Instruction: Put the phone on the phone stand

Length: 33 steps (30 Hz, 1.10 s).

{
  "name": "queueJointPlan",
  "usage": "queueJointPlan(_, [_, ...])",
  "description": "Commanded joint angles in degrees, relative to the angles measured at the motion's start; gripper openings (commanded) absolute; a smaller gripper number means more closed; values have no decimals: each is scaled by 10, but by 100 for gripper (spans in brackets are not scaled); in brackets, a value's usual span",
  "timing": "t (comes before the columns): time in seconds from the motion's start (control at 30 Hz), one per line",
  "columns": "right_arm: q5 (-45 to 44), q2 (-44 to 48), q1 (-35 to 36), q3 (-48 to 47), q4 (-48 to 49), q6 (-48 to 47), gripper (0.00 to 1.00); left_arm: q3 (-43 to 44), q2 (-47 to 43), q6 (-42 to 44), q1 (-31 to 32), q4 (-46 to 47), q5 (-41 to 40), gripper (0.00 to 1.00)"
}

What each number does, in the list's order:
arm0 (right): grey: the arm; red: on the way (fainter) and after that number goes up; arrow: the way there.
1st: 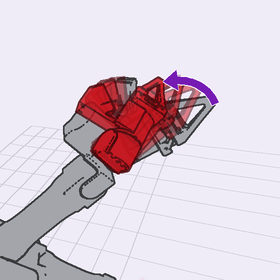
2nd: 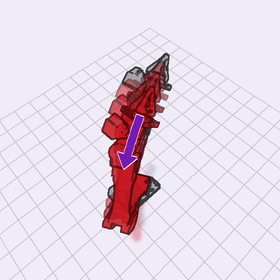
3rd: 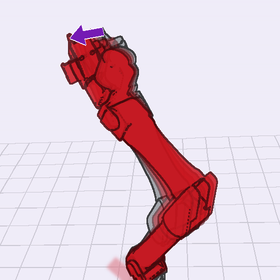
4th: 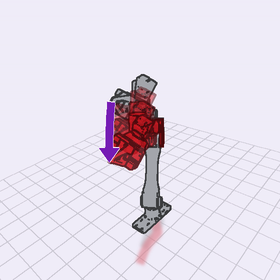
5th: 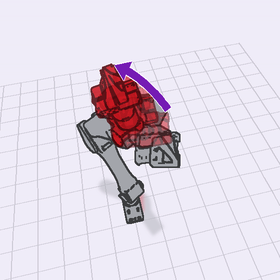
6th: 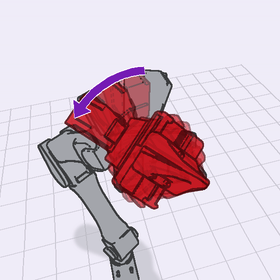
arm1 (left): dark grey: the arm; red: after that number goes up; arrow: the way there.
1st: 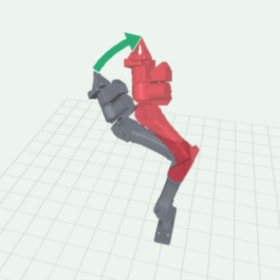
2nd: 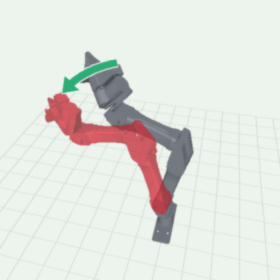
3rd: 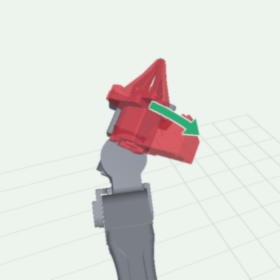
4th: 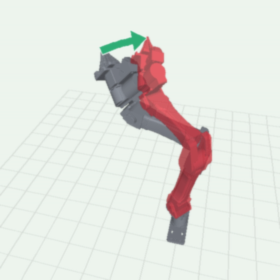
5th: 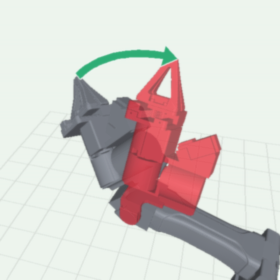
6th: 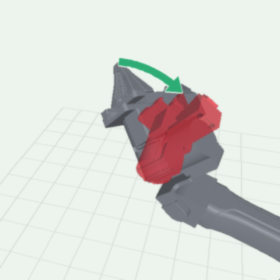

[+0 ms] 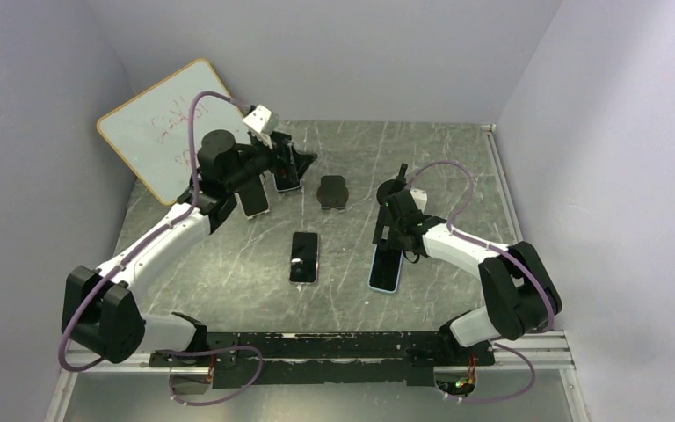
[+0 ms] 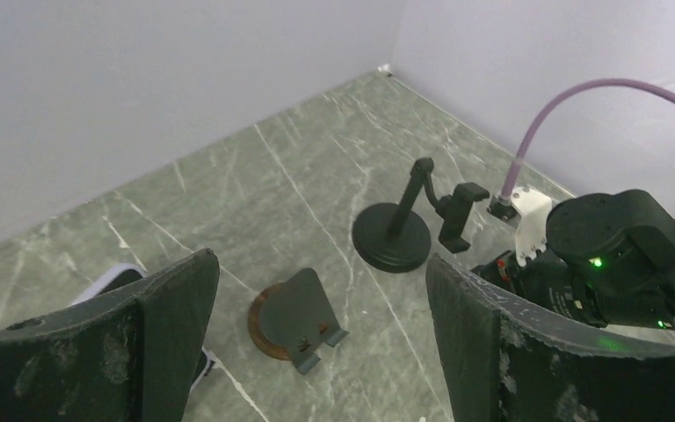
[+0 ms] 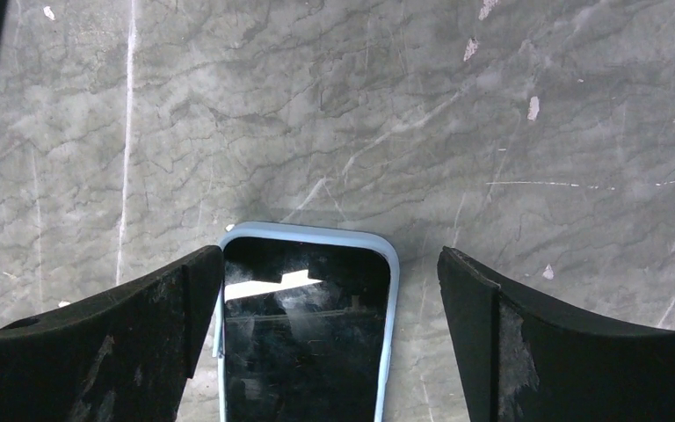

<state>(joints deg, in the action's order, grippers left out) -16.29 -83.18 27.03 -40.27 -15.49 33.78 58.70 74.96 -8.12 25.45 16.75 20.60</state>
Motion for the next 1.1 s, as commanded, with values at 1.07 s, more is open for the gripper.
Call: queueJointPlan(1.07, [-81, -64, 85, -49, -54, 37, 94, -69, 70, 0, 93, 13, -54, 89])
